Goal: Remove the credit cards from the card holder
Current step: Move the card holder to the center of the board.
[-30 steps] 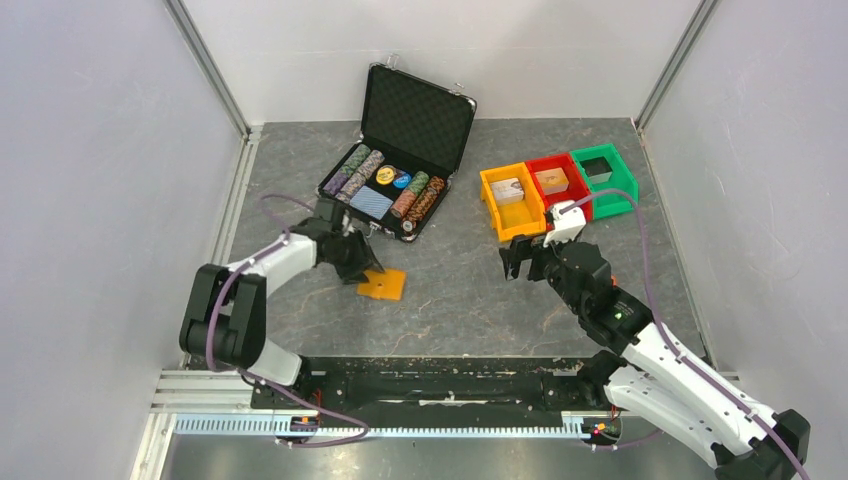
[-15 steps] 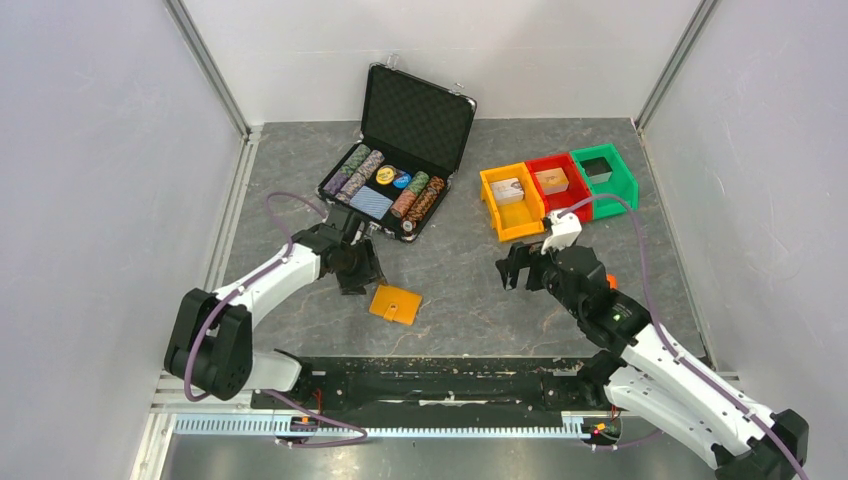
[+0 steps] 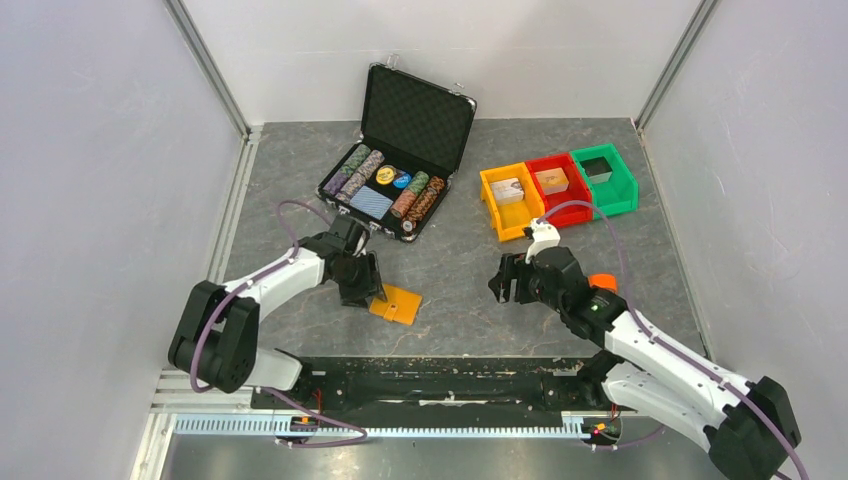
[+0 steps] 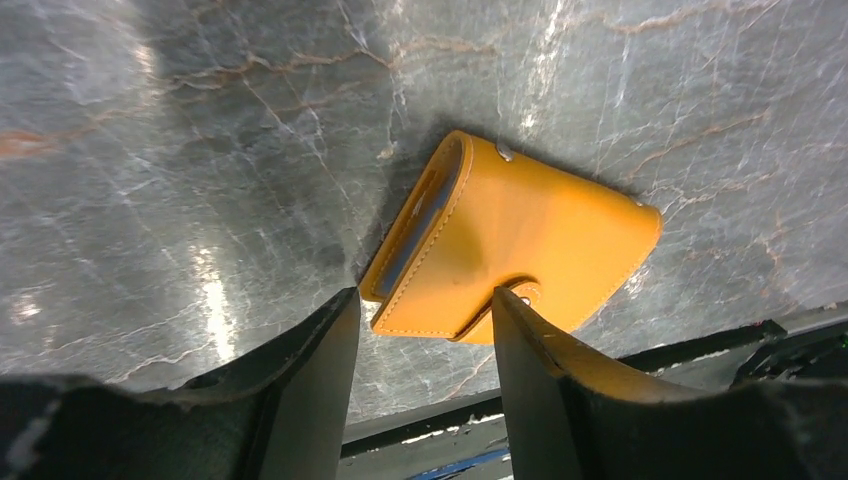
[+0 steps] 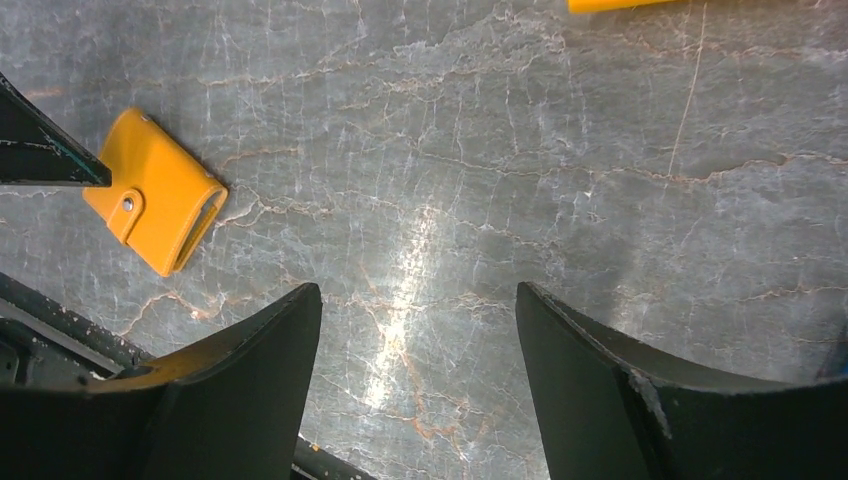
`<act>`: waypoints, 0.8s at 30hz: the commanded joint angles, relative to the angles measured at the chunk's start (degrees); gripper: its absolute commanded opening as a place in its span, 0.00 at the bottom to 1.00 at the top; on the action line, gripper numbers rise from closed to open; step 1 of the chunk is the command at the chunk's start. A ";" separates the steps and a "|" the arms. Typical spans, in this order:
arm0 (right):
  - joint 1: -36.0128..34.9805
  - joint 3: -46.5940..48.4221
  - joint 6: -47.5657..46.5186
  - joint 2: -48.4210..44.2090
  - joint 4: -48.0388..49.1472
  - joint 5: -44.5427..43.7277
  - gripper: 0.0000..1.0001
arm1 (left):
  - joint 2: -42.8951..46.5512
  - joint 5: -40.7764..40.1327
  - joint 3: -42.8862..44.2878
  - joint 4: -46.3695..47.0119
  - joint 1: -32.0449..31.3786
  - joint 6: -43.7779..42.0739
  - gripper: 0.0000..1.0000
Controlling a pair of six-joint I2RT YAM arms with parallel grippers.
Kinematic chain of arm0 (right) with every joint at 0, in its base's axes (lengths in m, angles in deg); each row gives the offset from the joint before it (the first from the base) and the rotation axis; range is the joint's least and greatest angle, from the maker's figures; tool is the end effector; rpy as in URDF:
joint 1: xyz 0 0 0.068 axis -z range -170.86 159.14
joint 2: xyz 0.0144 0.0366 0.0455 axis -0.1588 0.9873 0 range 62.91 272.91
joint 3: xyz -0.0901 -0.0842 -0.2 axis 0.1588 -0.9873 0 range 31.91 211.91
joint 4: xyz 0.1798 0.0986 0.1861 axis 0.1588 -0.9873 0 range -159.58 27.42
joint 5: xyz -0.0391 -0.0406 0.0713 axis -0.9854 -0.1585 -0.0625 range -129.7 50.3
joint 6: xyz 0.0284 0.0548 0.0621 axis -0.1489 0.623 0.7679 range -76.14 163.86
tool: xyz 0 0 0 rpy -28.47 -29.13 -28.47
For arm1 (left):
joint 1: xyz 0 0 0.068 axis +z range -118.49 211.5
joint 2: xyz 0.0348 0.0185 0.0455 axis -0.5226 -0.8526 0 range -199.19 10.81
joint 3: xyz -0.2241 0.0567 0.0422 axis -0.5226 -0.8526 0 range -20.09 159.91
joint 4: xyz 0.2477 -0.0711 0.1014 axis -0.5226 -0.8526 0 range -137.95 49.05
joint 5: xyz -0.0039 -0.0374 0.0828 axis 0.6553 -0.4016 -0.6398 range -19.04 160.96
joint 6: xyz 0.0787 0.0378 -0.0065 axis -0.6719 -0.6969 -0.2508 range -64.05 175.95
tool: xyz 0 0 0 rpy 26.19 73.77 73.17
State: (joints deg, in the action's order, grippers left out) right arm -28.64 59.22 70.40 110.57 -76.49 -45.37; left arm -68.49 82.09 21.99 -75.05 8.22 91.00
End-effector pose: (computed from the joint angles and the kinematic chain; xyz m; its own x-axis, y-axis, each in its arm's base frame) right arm 0.2099 0.1530 0.1598 -0.6416 0.0654 -0.7643 -0.2888 0.9025 0.3196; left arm 0.2429 -0.1207 0.0817 -0.9678 -0.1969 -0.1571 -0.1356 0.9329 -0.3336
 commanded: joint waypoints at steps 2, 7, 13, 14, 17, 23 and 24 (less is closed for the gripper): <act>-0.10 3.69 -0.13 2.53 3.25 1.31 0.72 | -0.66 5.53 -2.97 4.66 -2.27 -0.10 0.58; -0.06 3.98 -0.66 4.02 3.66 1.44 0.69 | 0.34 12.66 -6.90 13.30 -5.91 7.35 0.55; -0.13 3.21 -0.10 4.70 4.03 0.74 0.67 | -2.48 15.41 -6.88 24.70 -15.70 18.46 0.51; -0.08 3.19 0.35 5.00 4.05 0.77 0.67 | -2.78 15.41 -5.84 25.37 -17.22 19.63 0.51; -0.10 3.81 1.08 6.43 3.92 1.91 0.64 | -3.47 16.16 -2.89 27.14 -20.02 21.02 0.53; -1.16 5.69 3.74 10.82 4.59 5.49 0.52 | -2.06 9.27 2.77 16.78 -18.47 14.66 0.61; -1.83 5.81 4.00 11.35 4.90 5.51 0.52 | -1.32 7.85 3.39 14.77 -17.32 13.58 0.62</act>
State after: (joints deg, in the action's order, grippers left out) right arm -28.86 61.82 72.17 120.06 -75.05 -41.81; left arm -72.06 95.16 21.05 -54.51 -11.41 107.79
